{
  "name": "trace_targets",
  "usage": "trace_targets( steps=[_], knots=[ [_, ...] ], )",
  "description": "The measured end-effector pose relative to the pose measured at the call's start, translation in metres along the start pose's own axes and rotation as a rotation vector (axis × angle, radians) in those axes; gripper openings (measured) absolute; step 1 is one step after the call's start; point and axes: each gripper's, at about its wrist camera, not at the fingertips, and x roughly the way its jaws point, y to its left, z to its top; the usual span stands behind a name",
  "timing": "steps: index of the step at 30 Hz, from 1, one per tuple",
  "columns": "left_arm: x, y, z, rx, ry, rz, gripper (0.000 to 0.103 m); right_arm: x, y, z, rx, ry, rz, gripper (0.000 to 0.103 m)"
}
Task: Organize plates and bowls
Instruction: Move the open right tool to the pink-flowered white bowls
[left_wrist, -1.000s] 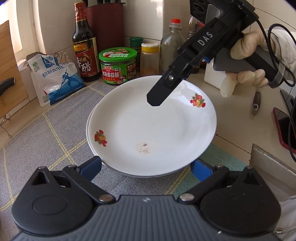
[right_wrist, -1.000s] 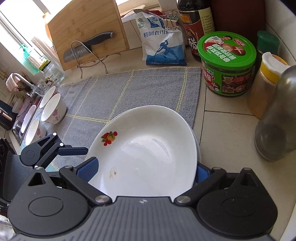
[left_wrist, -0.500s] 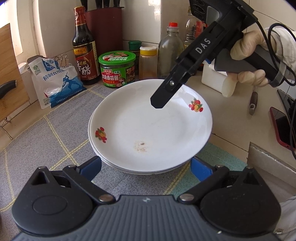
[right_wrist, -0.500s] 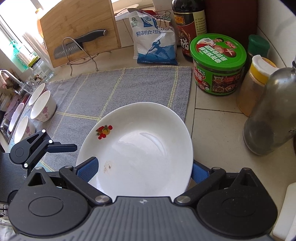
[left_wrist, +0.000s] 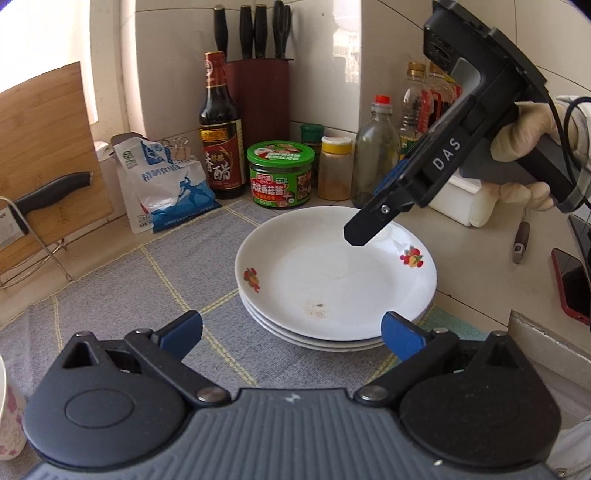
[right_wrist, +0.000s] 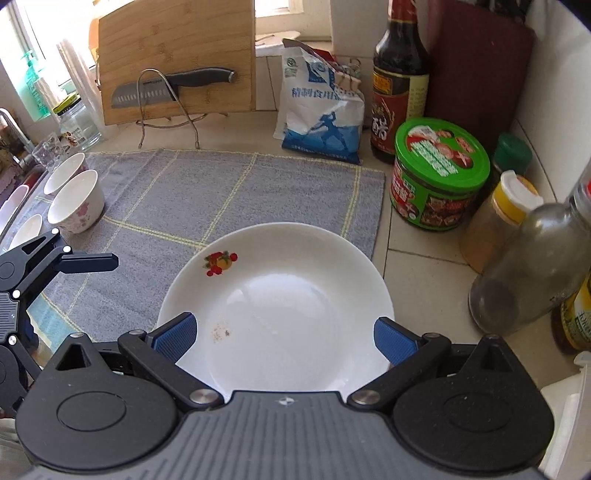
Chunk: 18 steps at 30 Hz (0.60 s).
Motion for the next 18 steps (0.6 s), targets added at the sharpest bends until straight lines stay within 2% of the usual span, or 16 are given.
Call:
trace_targets(
  steps=[7,18],
  knots=[
    [-0.028,0.015,-0.013,-0.085,-0.031,0.103,0.102,-0.007,0.064,0.013,-0.170,-0.122,-0.067,0.103],
    [-0.099,0.065,-0.064,-0.208,-0.037,0.254,0.102,0.015,0.154,0.035,-0.231,-0.208,0.037,0.103]
  ],
)
